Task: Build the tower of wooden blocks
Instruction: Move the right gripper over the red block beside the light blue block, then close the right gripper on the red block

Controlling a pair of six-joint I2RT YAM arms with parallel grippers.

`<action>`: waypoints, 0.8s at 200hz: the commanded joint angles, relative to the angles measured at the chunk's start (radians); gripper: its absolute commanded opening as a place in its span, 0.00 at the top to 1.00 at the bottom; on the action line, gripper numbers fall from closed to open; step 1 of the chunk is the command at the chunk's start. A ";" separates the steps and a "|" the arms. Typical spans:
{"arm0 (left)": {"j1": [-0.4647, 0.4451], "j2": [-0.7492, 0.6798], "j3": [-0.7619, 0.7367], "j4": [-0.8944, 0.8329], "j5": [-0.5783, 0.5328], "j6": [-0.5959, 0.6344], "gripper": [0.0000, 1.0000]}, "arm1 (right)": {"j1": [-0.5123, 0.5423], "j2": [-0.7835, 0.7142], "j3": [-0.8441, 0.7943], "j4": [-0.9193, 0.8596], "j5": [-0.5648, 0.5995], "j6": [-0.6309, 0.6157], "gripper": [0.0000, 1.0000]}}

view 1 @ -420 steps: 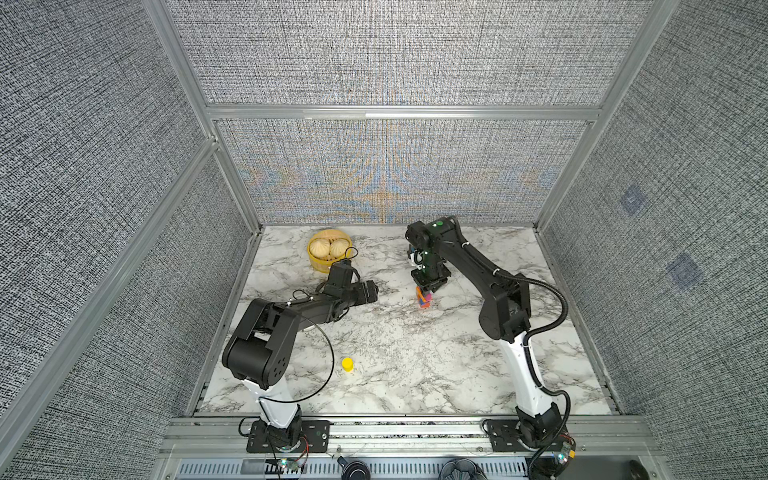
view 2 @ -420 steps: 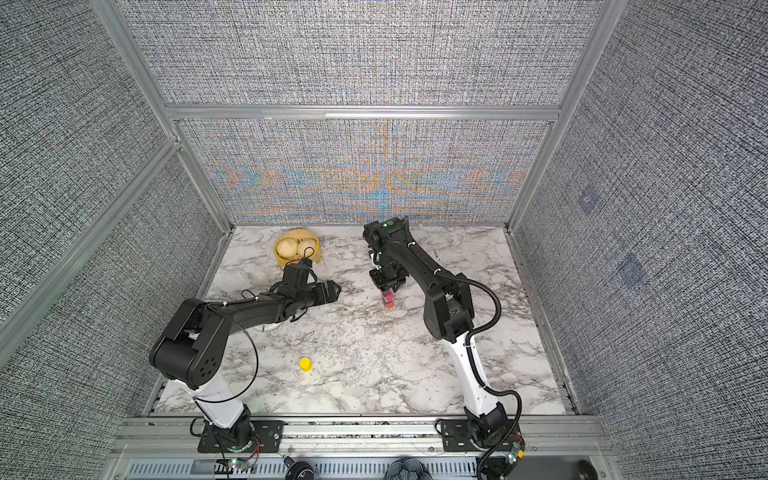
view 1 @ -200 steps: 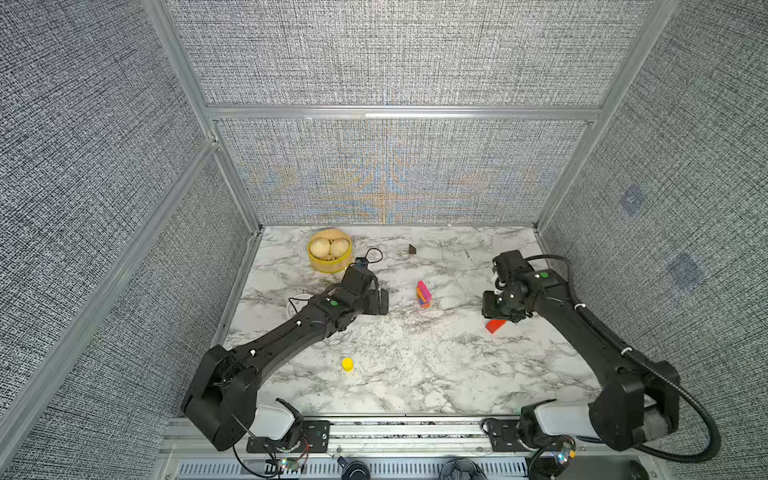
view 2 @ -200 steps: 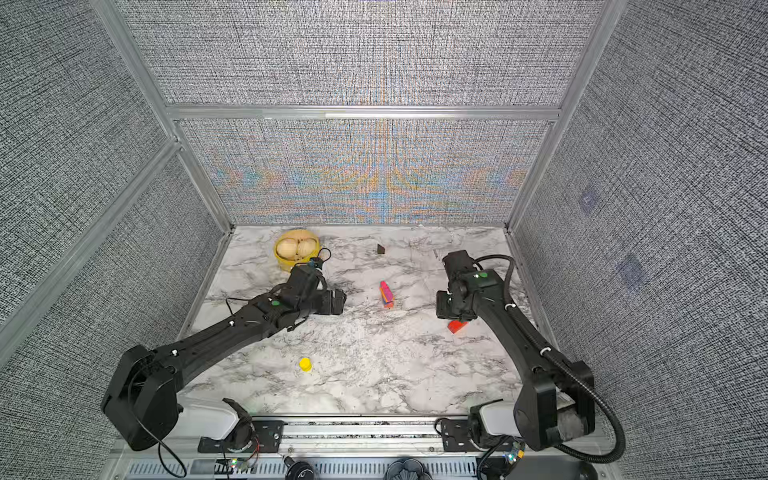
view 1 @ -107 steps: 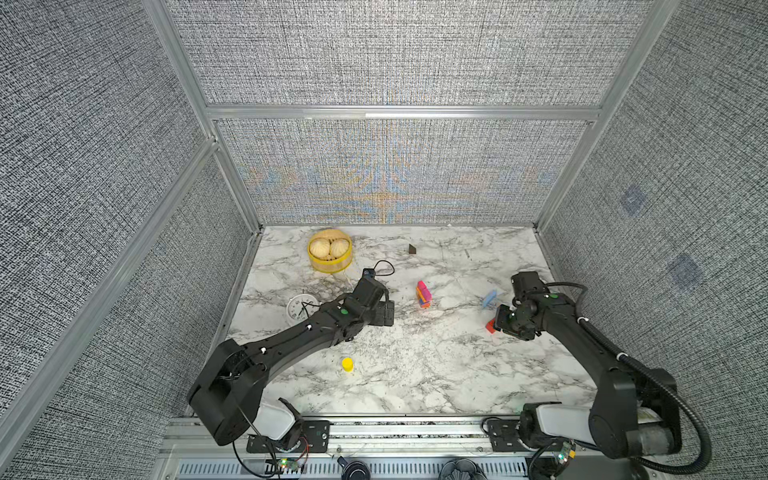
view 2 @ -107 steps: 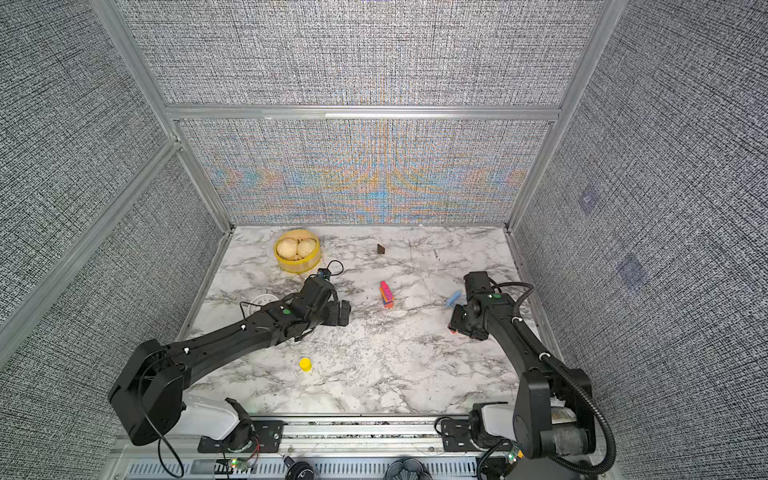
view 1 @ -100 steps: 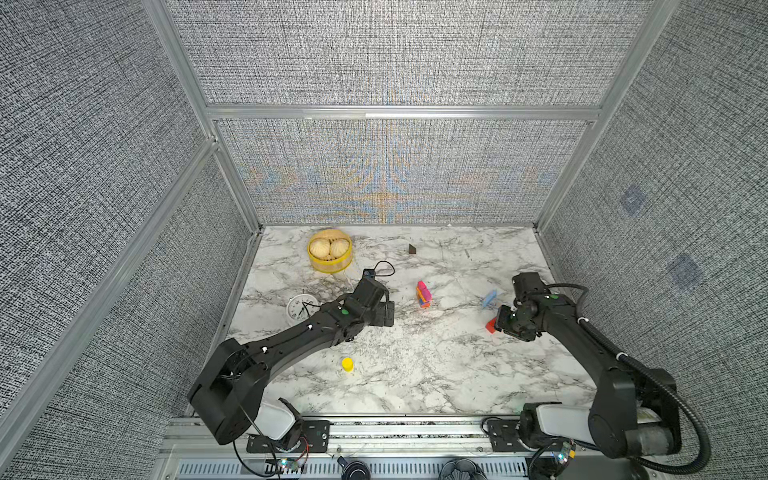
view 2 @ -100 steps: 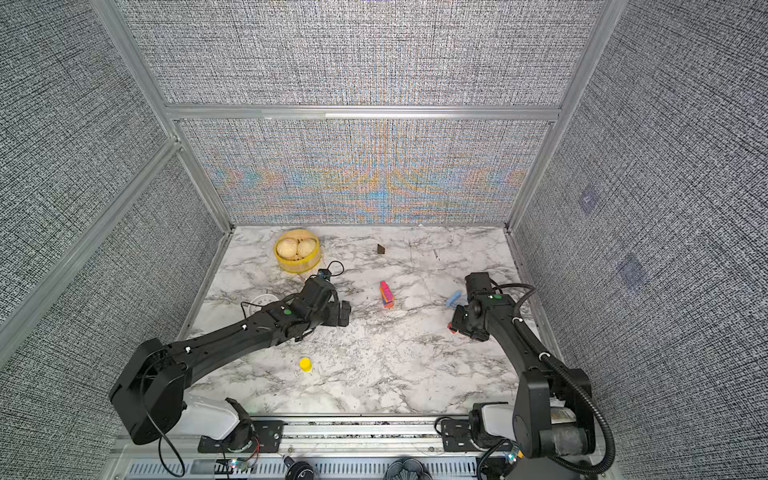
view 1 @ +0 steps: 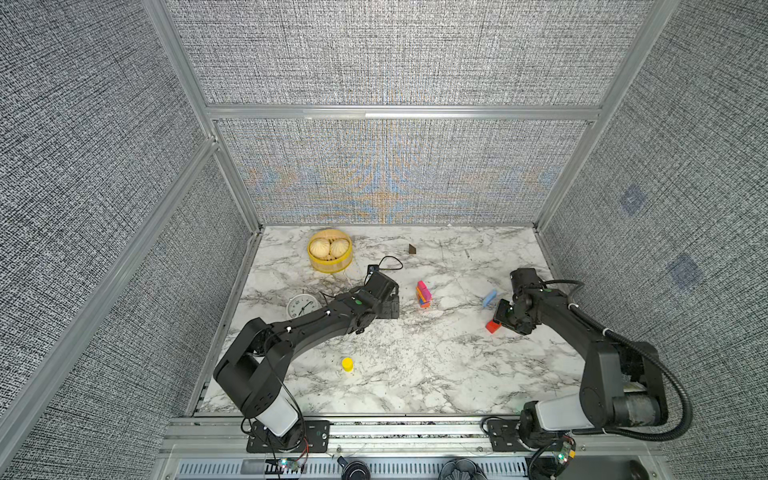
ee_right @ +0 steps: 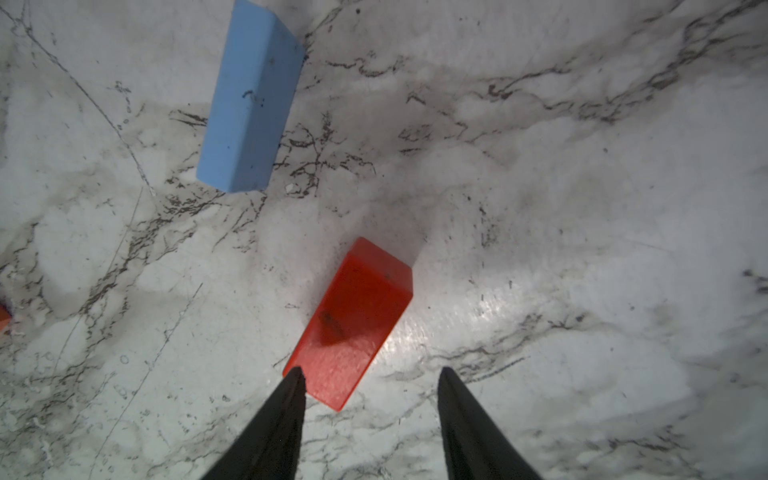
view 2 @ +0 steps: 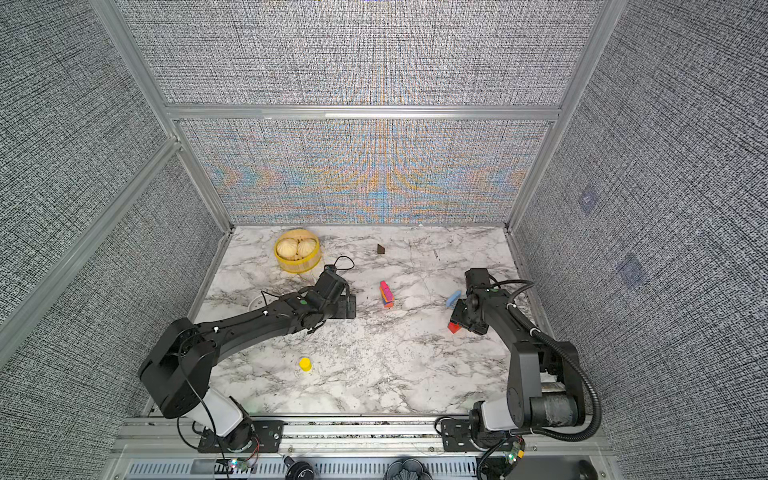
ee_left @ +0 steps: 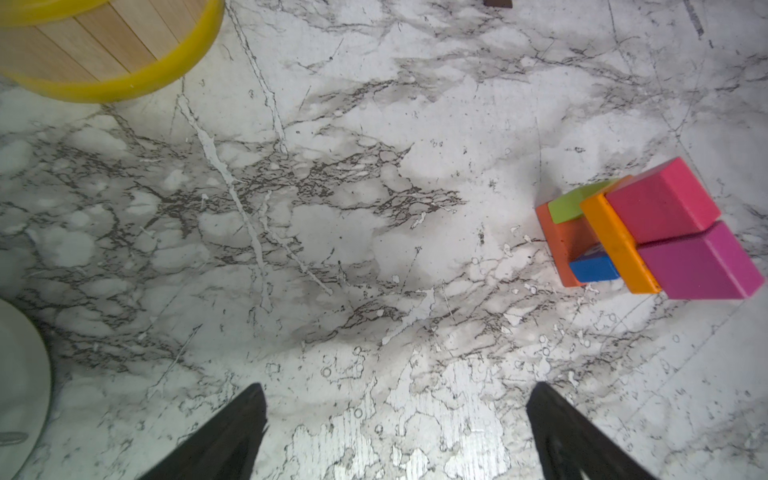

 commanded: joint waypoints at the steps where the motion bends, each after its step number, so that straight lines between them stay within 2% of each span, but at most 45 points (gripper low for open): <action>1: 0.009 0.013 0.013 0.010 -0.015 0.021 0.01 | 0.000 0.026 0.016 0.017 0.007 0.011 0.45; 55: 0.039 0.032 0.011 0.039 0.013 0.032 0.01 | 0.006 0.097 0.039 0.037 0.001 0.020 0.46; 103: 0.060 0.039 -0.006 0.058 0.032 0.033 0.01 | 0.039 0.141 0.067 0.035 0.003 0.020 0.54; 160: 0.073 0.032 -0.016 0.058 0.039 0.035 0.01 | 0.083 0.177 0.117 -0.027 0.029 -0.047 0.57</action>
